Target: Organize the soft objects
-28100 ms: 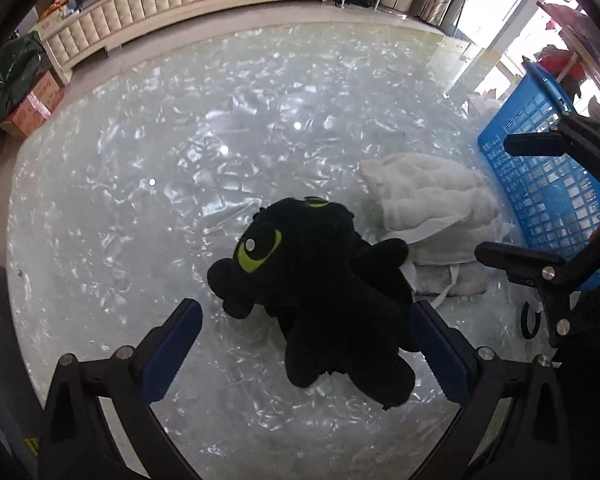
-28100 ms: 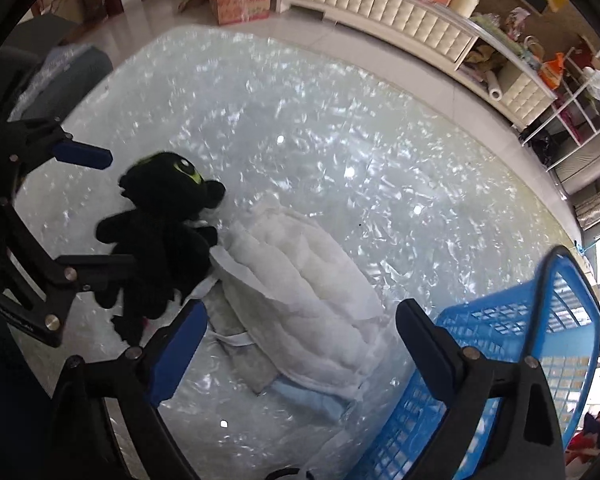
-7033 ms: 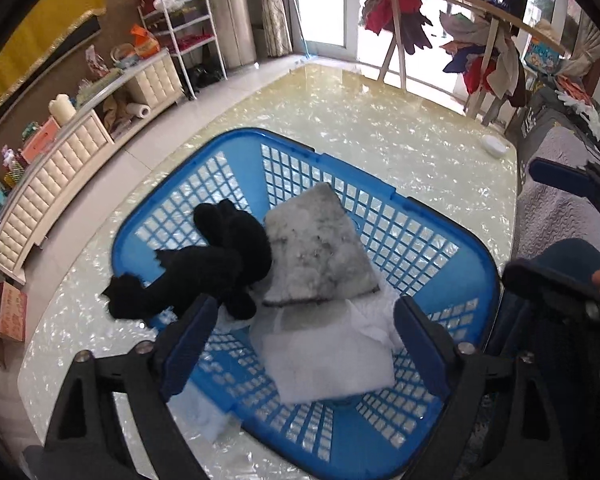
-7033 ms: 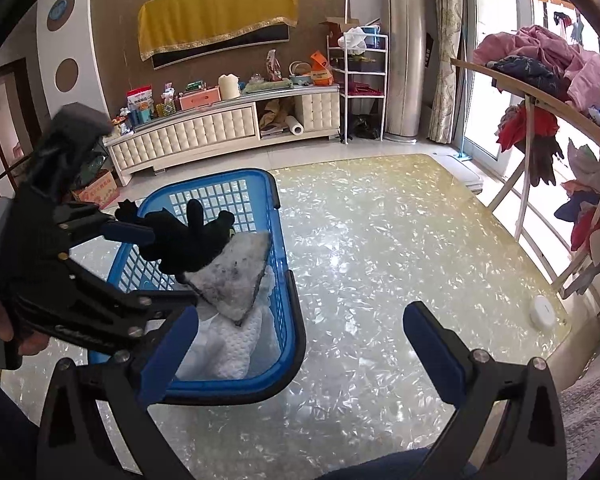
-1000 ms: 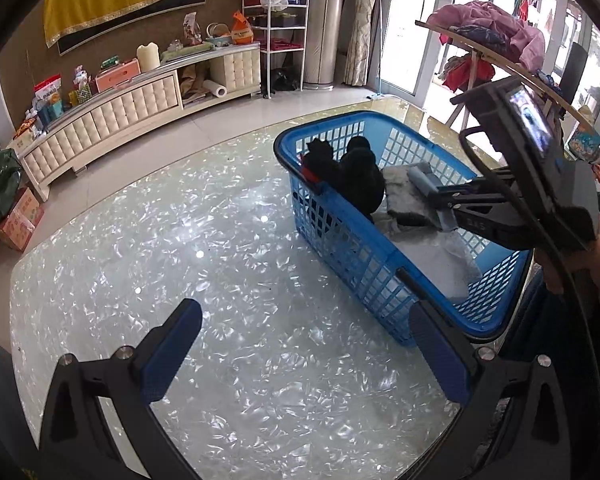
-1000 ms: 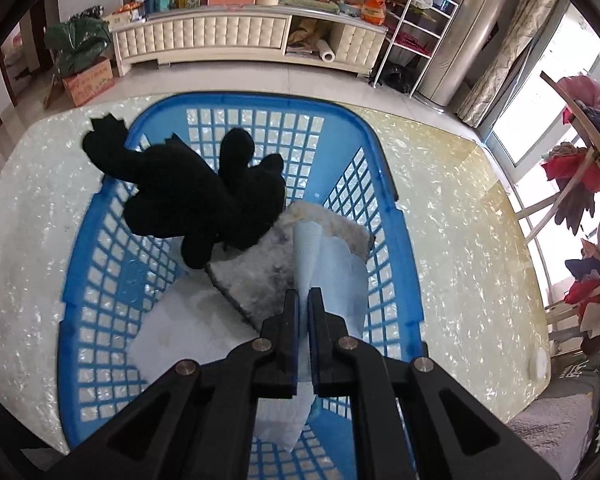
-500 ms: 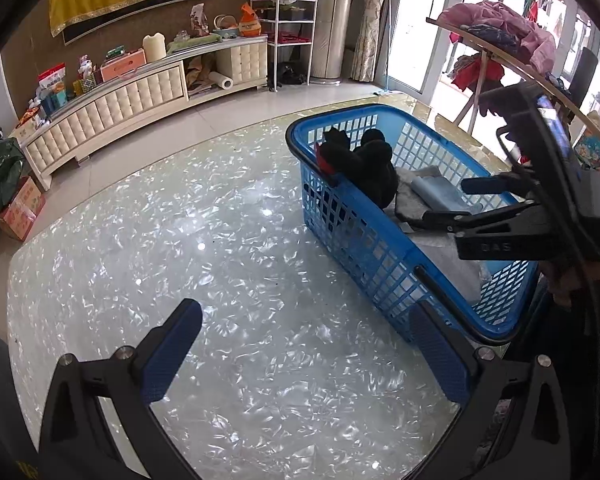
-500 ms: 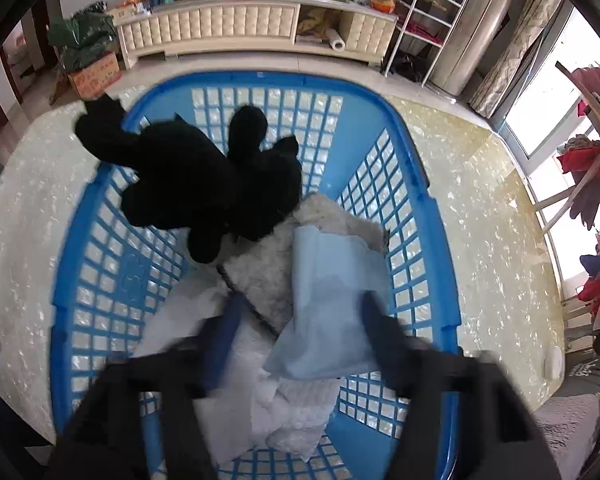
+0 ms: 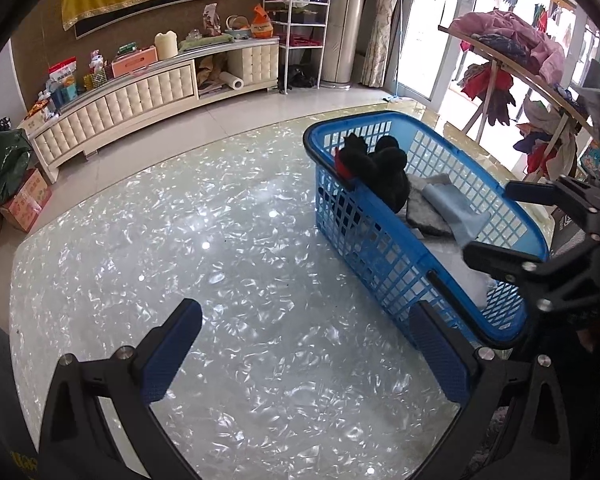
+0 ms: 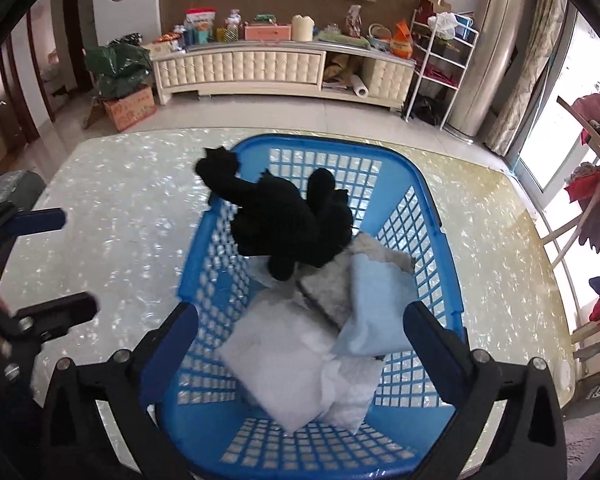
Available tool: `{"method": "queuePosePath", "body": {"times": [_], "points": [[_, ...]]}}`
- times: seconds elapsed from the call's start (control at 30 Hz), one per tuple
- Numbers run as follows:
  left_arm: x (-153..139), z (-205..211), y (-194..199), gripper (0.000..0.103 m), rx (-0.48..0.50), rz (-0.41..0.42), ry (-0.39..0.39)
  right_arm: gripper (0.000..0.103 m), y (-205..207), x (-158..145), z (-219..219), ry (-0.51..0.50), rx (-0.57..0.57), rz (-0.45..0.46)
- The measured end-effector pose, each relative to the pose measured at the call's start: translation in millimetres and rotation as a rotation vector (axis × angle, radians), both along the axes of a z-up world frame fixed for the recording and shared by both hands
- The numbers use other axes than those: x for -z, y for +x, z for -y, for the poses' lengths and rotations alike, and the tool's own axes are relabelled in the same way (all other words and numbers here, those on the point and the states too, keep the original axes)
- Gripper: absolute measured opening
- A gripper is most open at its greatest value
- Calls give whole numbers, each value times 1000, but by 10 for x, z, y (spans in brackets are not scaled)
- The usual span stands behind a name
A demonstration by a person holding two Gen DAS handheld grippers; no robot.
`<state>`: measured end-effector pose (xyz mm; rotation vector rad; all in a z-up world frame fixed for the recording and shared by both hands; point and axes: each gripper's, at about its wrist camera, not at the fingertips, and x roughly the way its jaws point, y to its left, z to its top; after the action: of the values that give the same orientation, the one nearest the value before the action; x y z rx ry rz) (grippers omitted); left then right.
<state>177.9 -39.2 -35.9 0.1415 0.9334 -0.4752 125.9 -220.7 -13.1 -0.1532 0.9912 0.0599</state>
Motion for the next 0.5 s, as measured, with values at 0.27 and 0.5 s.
{"method": "queuePosePath", "body": {"times": [0.27,0.5], "points": [[-135,22,-101,103,16,40,24,102,-167,-32,139,54,14,11],[-267,227,-288,103,49,65,-26,102,-323,-76,279,99,33,27]]}}
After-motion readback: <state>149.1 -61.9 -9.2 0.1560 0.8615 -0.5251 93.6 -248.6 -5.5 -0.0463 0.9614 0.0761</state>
